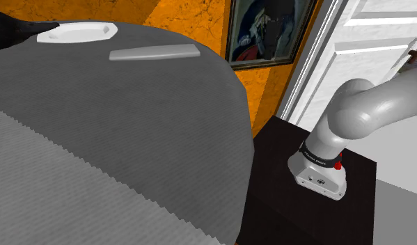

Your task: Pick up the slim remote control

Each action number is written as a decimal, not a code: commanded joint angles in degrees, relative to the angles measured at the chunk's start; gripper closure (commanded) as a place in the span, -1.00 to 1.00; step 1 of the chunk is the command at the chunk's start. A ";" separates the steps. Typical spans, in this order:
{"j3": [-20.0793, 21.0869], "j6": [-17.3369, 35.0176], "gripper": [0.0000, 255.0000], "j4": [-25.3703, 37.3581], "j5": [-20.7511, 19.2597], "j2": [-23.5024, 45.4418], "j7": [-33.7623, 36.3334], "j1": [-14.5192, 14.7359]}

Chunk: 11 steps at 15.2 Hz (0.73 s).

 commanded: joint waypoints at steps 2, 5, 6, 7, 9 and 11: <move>0.54 0.72 -1.00 1.42 0.26 1.88 -0.49 0.66; 2.20 2.53 -1.00 5.92 0.86 7.39 -1.94 2.52; 2.77 3.02 -1.00 7.50 1.01 9.19 -2.41 3.09; 3.34 3.45 -1.00 9.12 1.13 10.97 -2.87 3.65; 4.49 4.15 -1.00 12.47 1.27 14.47 -3.74 4.75; 5.69 4.65 -1.00 15.96 1.30 17.92 -4.58 5.77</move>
